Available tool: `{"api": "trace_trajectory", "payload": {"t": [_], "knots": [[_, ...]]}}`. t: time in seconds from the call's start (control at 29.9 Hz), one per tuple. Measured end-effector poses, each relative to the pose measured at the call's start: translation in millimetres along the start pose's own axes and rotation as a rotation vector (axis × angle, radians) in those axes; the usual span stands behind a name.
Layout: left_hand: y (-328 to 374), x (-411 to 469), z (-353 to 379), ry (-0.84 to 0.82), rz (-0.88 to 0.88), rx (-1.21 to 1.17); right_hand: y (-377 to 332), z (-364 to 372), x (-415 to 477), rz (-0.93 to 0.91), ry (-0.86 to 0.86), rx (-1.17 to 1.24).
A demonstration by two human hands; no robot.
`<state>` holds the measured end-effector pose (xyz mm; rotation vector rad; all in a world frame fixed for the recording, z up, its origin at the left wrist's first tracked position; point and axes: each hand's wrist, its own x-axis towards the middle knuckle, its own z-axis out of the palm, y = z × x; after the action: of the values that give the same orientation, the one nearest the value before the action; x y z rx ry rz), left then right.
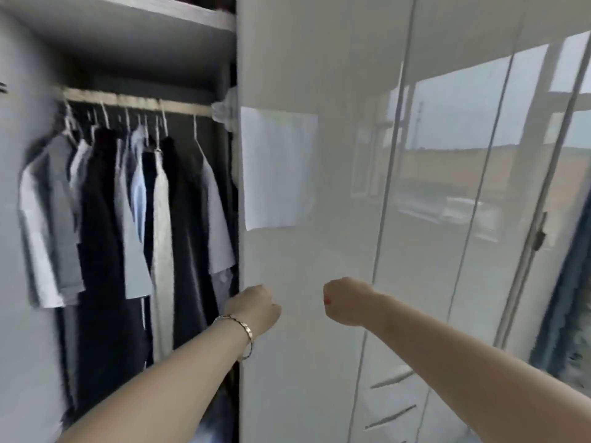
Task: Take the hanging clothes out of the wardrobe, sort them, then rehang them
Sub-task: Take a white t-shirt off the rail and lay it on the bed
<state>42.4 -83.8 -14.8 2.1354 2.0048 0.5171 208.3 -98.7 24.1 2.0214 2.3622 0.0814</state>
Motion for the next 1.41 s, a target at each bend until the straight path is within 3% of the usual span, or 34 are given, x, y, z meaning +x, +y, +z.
{"api": "trace_trajectory", "payload": {"t": [0.2,0.33,0.47,0.6,0.7,0.9,1.0,1.2,1.41], "knots": [[-100,62,-96,0.219,-0.235,0.04,-110,-69,117,-0.295,0.163,0.183],[-122,73,-125,0.266,-0.27,0.067,-142,-98,141,-0.391,0.273,0.243],[-159,101,-159,0.309,-0.28,0.049,-186,-133,204,-0.305,0.33,0.386],[-188,123,-184,0.425,-0.291,0.08,-212,-152,264,-0.097,0.33,0.312],[-203,134,-195,0.442,-0.303,0.059,-216,-159,302,-0.004,0.324,0.461],[-226,161,-205,0.496,-0.331,-0.093,-225,-163,357,-0.1,0.179,0.71],[-228,169,-202,0.523,-0.349,-0.121,-233,-163,371,-0.13,0.198,0.787],[-209,170,-209,0.57,-0.293,0.075,-233,-186,362,-0.189,0.388,0.949],[-190,172,-220,0.635,-0.239,-0.037,-229,-191,298,-0.231,0.441,0.956]]}}
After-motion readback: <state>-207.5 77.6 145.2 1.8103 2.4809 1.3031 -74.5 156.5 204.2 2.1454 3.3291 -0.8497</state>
